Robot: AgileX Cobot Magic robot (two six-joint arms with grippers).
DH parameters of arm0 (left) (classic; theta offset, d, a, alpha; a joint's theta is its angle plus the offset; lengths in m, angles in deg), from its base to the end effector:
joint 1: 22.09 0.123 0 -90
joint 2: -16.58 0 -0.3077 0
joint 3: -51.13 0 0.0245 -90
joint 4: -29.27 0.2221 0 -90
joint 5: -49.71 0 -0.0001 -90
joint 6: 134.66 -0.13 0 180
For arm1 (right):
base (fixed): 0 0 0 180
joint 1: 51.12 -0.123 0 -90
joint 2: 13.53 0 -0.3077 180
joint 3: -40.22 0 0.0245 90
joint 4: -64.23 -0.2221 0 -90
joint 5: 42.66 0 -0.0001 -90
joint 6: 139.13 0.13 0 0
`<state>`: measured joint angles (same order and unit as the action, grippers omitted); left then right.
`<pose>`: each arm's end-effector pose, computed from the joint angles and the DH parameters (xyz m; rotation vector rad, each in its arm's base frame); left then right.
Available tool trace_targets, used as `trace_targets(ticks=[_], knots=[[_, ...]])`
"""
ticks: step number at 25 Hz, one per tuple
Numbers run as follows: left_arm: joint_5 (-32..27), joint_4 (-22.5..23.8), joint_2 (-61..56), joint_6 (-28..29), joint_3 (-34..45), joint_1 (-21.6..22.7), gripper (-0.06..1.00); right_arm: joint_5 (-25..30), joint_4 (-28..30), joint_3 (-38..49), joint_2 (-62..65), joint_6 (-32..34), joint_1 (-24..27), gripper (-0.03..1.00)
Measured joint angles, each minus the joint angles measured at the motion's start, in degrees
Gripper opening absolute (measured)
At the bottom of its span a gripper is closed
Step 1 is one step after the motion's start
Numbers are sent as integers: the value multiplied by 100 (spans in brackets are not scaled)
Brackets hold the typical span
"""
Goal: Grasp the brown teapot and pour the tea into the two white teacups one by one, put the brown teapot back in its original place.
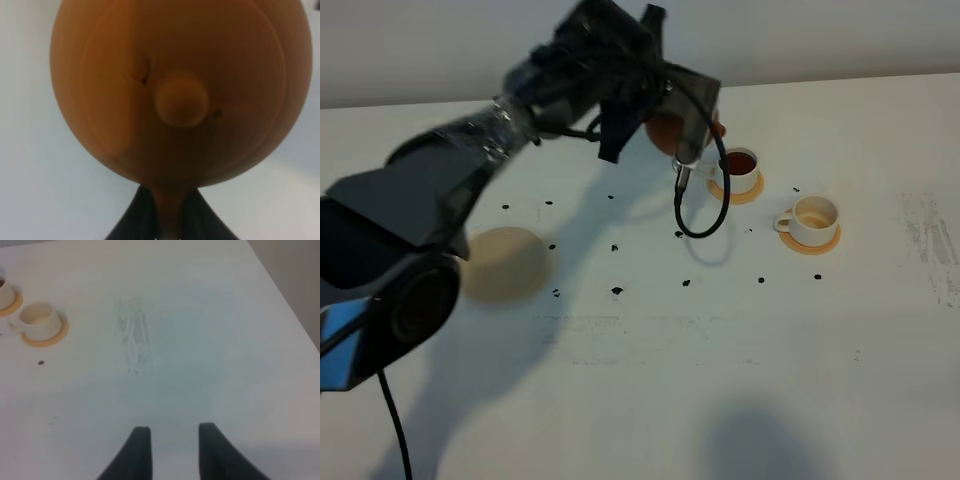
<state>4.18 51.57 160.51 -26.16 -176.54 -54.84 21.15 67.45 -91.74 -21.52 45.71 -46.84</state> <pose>0.4844 -0.2697 0.2090 2.1365 1.3752 0.7408 -0.0220 -0.0049 0.2456 0.1708 2.0839 -0.0618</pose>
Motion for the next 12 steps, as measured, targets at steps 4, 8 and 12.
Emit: trace_targets(ticks=[4, 8, 12], knots=[[-934, -230, -256, 373, 0, 63, 9, 0, 0, 0, 0, 0, 0, 23], [-1866, -790, -470, 602, 0, 86, 9, 0, 0, 0, 0, 0, 0, 23], [-2245, -1413, -571, 946, -6, 91, 9, 0, -6, 0, 0, 0, 0, 23]])
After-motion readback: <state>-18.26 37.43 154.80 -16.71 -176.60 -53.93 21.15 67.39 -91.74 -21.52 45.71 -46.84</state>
